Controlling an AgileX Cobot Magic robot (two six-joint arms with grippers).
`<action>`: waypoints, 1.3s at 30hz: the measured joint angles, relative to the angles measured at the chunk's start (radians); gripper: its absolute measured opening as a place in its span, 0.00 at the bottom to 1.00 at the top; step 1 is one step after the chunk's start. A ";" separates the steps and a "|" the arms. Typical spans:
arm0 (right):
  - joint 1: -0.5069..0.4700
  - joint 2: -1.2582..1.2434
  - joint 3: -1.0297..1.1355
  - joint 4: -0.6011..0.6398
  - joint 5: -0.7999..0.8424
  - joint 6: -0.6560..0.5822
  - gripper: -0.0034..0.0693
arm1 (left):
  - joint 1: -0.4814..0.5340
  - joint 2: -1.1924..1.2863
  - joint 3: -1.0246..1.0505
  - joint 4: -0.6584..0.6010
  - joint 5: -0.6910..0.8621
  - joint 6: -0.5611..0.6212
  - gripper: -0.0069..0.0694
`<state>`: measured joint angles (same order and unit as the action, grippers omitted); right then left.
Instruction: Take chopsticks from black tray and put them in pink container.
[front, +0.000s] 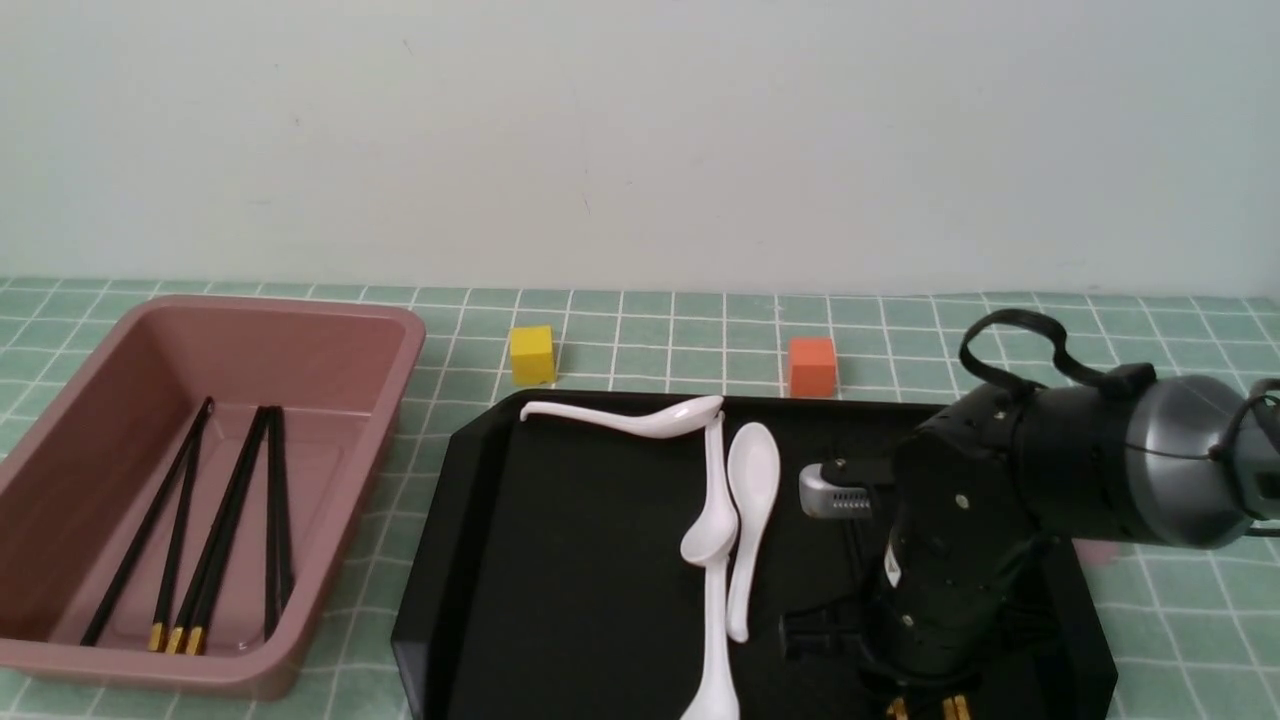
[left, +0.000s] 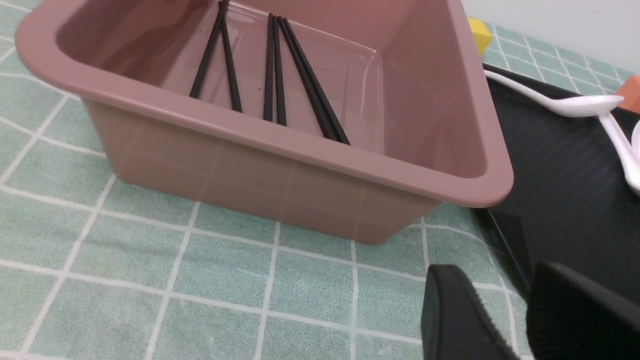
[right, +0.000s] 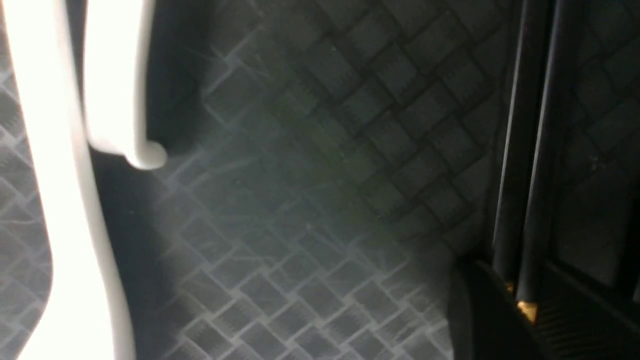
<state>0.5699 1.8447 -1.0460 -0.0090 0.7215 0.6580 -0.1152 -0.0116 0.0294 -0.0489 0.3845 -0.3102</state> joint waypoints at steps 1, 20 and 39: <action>0.000 -0.002 0.000 0.009 0.003 0.000 0.25 | 0.000 0.000 0.000 0.000 0.000 0.000 0.40; 0.000 -0.453 0.007 0.133 0.093 -0.121 0.25 | 0.000 0.000 0.000 0.000 0.000 0.000 0.40; 0.182 0.006 -0.490 0.841 -0.011 -0.834 0.25 | 0.000 0.000 0.000 0.000 0.000 0.000 0.40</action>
<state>0.7523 1.8509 -1.5356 0.8323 0.7105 -0.1764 -0.1152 -0.0116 0.0294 -0.0489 0.3845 -0.3102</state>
